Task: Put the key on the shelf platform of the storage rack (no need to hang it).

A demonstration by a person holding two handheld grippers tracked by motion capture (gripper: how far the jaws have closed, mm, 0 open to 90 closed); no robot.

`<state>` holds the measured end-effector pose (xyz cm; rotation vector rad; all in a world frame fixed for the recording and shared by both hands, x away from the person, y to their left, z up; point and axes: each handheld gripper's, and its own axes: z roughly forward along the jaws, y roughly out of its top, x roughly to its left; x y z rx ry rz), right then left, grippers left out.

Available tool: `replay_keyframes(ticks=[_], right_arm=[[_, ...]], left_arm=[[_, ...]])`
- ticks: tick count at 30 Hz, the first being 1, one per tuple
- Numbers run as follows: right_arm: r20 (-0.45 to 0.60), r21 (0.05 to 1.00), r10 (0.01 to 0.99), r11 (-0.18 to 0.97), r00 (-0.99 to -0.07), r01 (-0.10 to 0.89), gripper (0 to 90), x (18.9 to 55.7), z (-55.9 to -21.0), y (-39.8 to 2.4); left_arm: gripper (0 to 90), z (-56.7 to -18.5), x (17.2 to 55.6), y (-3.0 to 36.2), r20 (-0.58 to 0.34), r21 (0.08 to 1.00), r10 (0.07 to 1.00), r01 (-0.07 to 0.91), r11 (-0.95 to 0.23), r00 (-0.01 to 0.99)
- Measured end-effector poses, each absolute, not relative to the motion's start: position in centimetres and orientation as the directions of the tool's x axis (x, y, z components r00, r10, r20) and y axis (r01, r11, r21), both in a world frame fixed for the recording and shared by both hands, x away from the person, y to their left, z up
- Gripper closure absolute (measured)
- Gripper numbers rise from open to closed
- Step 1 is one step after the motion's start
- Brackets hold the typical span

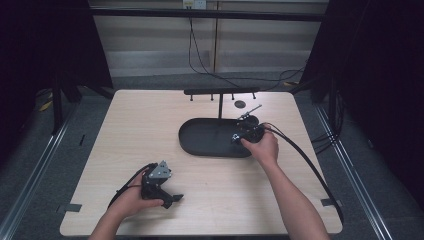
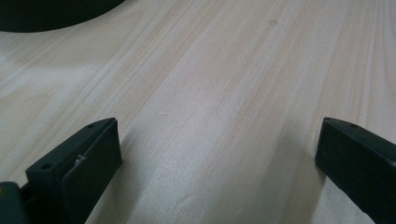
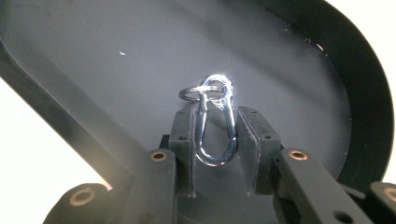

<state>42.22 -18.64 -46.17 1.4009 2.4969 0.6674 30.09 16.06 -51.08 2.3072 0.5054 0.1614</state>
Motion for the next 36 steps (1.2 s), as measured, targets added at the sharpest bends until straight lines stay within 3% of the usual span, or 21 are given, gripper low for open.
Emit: replay_keyframes(ticks=[36], right_arm=[[0.043,0.455,0.839,0.467,-0.543,0.758,67.9,42.6,-47.4,-18.2]], left_arm=[[0.1,-51.1,30.1,16.1,-0.037,0.707,0.403,0.309,-0.636,0.915]])
